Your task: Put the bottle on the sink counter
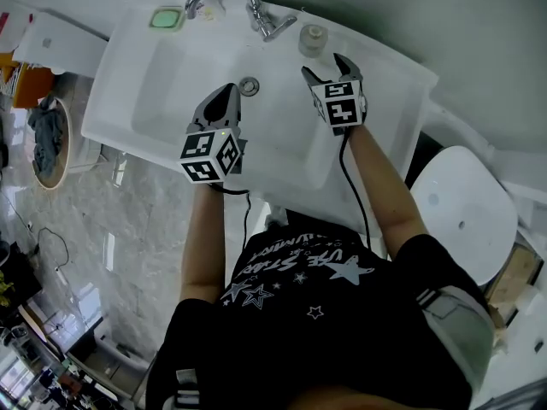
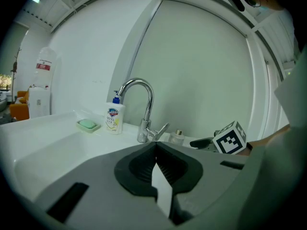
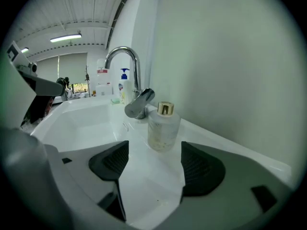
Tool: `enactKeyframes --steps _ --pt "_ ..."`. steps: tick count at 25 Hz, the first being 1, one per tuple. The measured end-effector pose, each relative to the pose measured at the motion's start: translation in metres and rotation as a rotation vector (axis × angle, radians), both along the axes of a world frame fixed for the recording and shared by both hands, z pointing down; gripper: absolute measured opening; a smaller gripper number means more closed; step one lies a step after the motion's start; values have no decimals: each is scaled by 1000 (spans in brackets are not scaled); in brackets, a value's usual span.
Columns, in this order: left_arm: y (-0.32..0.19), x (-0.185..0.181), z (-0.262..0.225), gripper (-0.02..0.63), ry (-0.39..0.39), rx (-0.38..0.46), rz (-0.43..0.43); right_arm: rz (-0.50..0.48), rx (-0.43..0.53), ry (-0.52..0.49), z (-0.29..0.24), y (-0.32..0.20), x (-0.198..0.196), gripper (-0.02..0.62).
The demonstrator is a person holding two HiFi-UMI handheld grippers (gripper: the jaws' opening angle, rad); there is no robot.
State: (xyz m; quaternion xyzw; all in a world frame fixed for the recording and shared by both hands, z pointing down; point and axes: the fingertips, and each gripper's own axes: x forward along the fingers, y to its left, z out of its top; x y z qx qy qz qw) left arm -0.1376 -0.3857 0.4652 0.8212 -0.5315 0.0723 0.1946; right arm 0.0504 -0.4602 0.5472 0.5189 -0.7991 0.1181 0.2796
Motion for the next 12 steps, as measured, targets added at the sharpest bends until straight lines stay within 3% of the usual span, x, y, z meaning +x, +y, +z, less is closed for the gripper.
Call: enactKeyframes --steps 12 --pt "88 -19 -26 9 27 51 -2 -46 115 -149 -72 84 -42 331"
